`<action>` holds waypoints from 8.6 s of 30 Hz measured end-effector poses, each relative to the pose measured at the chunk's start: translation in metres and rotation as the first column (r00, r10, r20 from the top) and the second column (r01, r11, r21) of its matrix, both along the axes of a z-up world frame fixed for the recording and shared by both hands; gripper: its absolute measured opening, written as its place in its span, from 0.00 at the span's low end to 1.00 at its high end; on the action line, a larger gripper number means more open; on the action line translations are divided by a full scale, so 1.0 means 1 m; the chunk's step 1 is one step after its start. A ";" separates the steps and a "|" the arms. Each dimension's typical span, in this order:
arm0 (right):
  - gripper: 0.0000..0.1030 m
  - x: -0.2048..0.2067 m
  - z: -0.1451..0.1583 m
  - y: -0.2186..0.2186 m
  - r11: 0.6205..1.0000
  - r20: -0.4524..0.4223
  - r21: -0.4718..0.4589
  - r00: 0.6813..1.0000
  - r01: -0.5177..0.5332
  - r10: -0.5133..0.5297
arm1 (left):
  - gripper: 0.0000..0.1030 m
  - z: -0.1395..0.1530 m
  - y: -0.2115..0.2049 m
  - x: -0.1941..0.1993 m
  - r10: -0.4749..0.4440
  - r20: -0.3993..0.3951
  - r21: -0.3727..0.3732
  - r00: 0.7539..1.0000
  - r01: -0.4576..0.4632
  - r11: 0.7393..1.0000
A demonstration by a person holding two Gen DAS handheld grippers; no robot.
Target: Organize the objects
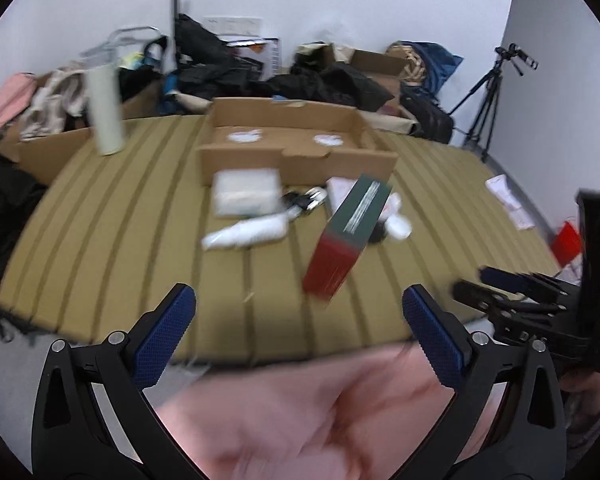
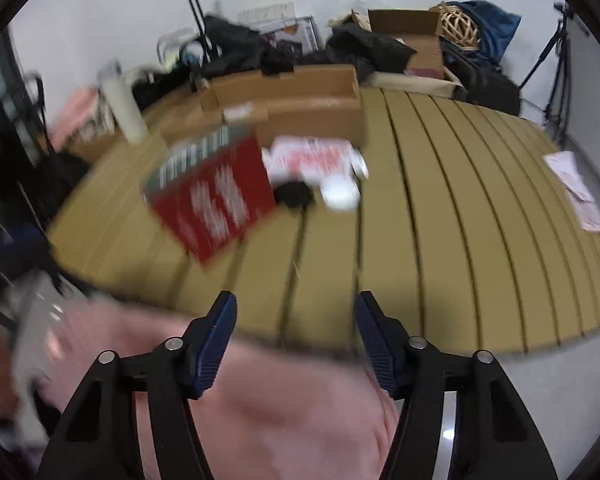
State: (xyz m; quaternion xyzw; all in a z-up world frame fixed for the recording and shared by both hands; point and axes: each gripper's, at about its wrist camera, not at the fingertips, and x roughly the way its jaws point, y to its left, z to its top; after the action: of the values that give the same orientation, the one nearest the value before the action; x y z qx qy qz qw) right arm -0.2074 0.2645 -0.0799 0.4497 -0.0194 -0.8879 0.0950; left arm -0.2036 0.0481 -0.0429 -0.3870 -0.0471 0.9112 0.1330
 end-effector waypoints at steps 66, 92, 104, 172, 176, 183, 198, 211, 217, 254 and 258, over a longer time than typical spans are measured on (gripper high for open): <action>0.34 -0.243 0.020 -0.083 0.923 0.005 -0.384 0.999 -0.036 0.041 | 0.27 -0.004 -0.068 -0.282 0.008 0.185 0.184 0.983 -0.043 0.982; 0.95 -0.360 0.070 -0.028 0.999 0.138 -0.044 0.990 -0.024 0.030 | 0.96 0.042 -0.094 -0.352 0.153 0.197 -0.214 0.968 -0.109 0.971; 0.95 -0.213 0.132 0.013 0.995 0.009 -0.078 0.998 -0.056 0.057 | 0.97 0.100 -0.081 -0.187 0.167 0.048 -0.232 0.985 -0.151 0.961; 0.37 -0.100 -0.042 -0.045 0.985 -0.005 0.087 0.989 -0.149 0.150 | 0.23 -0.087 -0.037 -0.120 -0.123 0.186 -0.104 0.975 0.144 0.984; 0.37 -0.048 -0.014 -0.028 0.990 -0.014 0.087 0.994 -0.109 0.111 | 0.23 -0.051 -0.059 -0.060 -0.009 0.133 -0.052 0.991 0.016 0.999; 0.37 0.035 0.002 0.000 0.998 0.019 0.017 0.998 -0.054 0.054 | 0.23 -0.022 -0.083 0.023 0.088 0.151 0.052 0.985 -0.097 0.994; 0.37 -0.059 0.052 -0.003 0.990 -0.113 -0.073 0.987 -0.125 0.116 | 0.23 0.041 -0.054 -0.121 -0.032 0.113 0.150 0.993 0.015 0.989; 0.37 -0.334 -0.001 -0.037 0.991 0.134 -0.130 0.991 0.025 -0.007 | 0.23 -0.034 0.022 -0.363 0.080 0.396 0.060 0.915 -0.113 0.992; 0.41 -0.390 -0.022 -0.035 0.968 0.187 -0.250 0.982 0.033 0.014 | 0.42 -0.057 0.017 -0.404 0.204 0.426 0.014 0.881 -0.232 0.973; 0.89 -0.084 0.093 0.037 0.961 -0.069 -0.239 0.989 -0.142 0.129 | 1.00 0.072 -0.056 -0.063 0.041 0.012 -0.336 0.999 -0.034 0.941; 0.89 -0.003 0.066 0.038 0.960 -0.122 -0.224 0.982 -0.169 0.144 | 1.00 0.043 -0.072 0.000 0.094 0.024 -0.306 0.995 -0.082 0.948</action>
State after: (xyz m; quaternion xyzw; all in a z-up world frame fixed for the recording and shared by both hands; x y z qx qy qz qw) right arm -0.2101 0.3029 -0.0136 0.3886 -0.0828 -0.8915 0.2178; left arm -0.2032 -0.0242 0.0003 -0.4176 0.0743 0.9051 0.0298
